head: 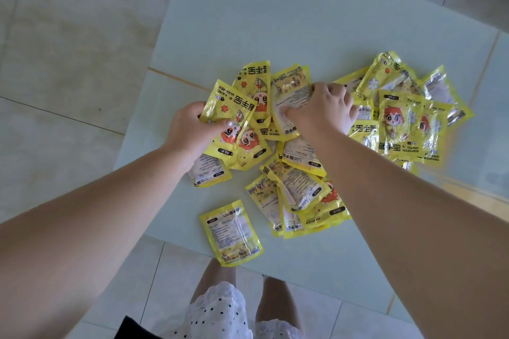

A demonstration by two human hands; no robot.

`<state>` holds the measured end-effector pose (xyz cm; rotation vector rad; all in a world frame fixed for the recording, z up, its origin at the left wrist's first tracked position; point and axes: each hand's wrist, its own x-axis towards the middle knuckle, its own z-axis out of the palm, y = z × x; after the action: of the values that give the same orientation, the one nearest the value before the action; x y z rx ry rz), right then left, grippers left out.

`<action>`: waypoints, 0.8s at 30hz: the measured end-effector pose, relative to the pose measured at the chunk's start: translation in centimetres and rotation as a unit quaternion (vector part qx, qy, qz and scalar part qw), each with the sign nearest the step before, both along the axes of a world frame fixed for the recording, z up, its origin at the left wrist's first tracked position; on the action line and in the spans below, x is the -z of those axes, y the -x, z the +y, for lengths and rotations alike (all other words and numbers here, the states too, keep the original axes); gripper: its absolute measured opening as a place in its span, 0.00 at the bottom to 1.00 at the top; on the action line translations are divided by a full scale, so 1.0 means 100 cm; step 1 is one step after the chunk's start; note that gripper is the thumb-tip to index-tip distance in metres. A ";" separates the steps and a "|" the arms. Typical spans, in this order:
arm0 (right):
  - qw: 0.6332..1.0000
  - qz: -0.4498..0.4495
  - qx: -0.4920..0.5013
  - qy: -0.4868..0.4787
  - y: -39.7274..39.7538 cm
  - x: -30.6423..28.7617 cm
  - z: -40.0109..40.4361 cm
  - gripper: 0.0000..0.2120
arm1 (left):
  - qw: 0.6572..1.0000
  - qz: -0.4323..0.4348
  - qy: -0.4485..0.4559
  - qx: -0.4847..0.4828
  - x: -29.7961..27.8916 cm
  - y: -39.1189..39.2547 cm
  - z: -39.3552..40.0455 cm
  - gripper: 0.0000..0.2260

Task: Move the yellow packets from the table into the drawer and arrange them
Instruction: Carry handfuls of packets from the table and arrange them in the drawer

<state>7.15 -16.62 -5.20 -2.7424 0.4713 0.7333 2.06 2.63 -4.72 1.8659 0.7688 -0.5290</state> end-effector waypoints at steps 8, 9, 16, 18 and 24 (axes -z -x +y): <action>0.990 -0.082 0.076 -0.090 -0.002 0.001 0.003 0.14 | 0.979 0.052 0.153 -0.126 0.005 -0.002 0.004 0.09; 0.986 -0.091 0.087 -0.106 -0.002 -0.002 0.003 0.12 | 0.973 0.058 0.178 -0.135 0.003 -0.002 0.005 0.10; 0.945 -0.128 0.173 -0.246 0.007 -0.033 -0.010 0.13 | 0.937 0.072 0.292 -0.177 -0.013 0.006 0.016 0.10; 0.937 -0.136 0.196 -0.255 0.008 -0.041 -0.014 0.13 | 0.936 0.070 0.292 -0.182 -0.018 0.010 0.020 0.11; 0.926 -0.140 0.234 -0.263 0.009 -0.061 -0.012 0.13 | 0.947 0.053 0.264 -0.178 -0.026 0.031 0.043 0.14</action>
<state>6.23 -17.83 0.93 -2.0682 0.7067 0.2807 -1.01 6.91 -2.08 1.1800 0.9067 -0.5404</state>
